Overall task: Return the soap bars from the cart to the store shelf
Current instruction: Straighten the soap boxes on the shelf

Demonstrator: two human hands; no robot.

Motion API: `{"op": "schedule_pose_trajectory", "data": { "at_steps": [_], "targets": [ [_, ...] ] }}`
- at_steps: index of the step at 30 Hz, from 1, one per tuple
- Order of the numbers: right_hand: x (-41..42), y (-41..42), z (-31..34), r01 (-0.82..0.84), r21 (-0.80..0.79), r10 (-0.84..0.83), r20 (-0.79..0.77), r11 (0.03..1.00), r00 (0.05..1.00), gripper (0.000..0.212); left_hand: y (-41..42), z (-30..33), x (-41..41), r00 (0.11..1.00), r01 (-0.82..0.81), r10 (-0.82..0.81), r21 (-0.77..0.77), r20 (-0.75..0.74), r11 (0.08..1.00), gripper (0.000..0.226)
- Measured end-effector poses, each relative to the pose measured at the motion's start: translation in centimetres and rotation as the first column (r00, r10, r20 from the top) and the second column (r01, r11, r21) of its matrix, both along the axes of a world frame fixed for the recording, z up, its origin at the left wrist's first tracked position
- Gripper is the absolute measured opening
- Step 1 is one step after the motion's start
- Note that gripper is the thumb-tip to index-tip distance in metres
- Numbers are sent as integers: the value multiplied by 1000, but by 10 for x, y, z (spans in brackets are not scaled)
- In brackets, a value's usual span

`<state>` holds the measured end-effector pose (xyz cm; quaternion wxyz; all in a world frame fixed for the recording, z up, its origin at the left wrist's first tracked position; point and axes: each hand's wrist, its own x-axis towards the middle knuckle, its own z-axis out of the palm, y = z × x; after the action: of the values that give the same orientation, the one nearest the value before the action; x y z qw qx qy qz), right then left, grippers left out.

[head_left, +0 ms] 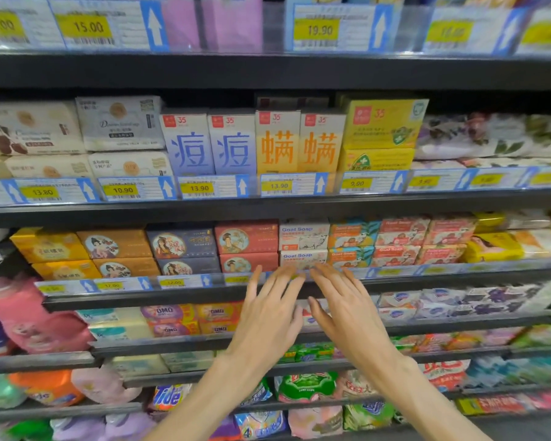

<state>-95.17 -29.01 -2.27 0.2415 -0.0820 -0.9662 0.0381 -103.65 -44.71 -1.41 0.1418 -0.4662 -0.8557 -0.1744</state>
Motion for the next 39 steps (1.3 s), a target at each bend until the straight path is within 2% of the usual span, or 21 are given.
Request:
{"op": "schedule_pose_trajectory", "data": {
  "at_steps": [7, 19, 22, 25, 28, 31, 39],
  "targets": [
    [-6, 12, -1, 67, 55, -69, 38, 996, 997, 56, 25, 0, -6, 1000, -3, 3, -68, -4, 998, 61],
    [-16, 13, -4, 13, 67, -20, 112, 998, 994, 64, 26, -4, -11, 998, -63, 63, -71, 0, 995, 58],
    [-14, 11, 2, 0, 18, -1, 65, 1000, 998, 54, 23, -2, -9, 998, -55, 56, -40, 17, 998, 56],
    [-5, 18, 12, -26, -55, 23, -52, 998, 998, 43, 21, 1, -4, 1000, -27, 27, 8, 7, 1000, 50],
    [6, 36, 20, 6, -56, -13, -128, 998, 992, 40, 26, 7, 3, 1000, -17, 17, 29, -11, 999, 51],
    [8, 60, 19, 30, -17, -32, -132, 999, 991, 43, 39, 10, 5, 997, -59, 59, 5, -47, 998, 52],
    [8, 86, 11, -76, 31, 79, -95, 997, 992, 44, 65, 11, 14, 975, -215, 212, -30, -68, 976, 53]
  ]
}}
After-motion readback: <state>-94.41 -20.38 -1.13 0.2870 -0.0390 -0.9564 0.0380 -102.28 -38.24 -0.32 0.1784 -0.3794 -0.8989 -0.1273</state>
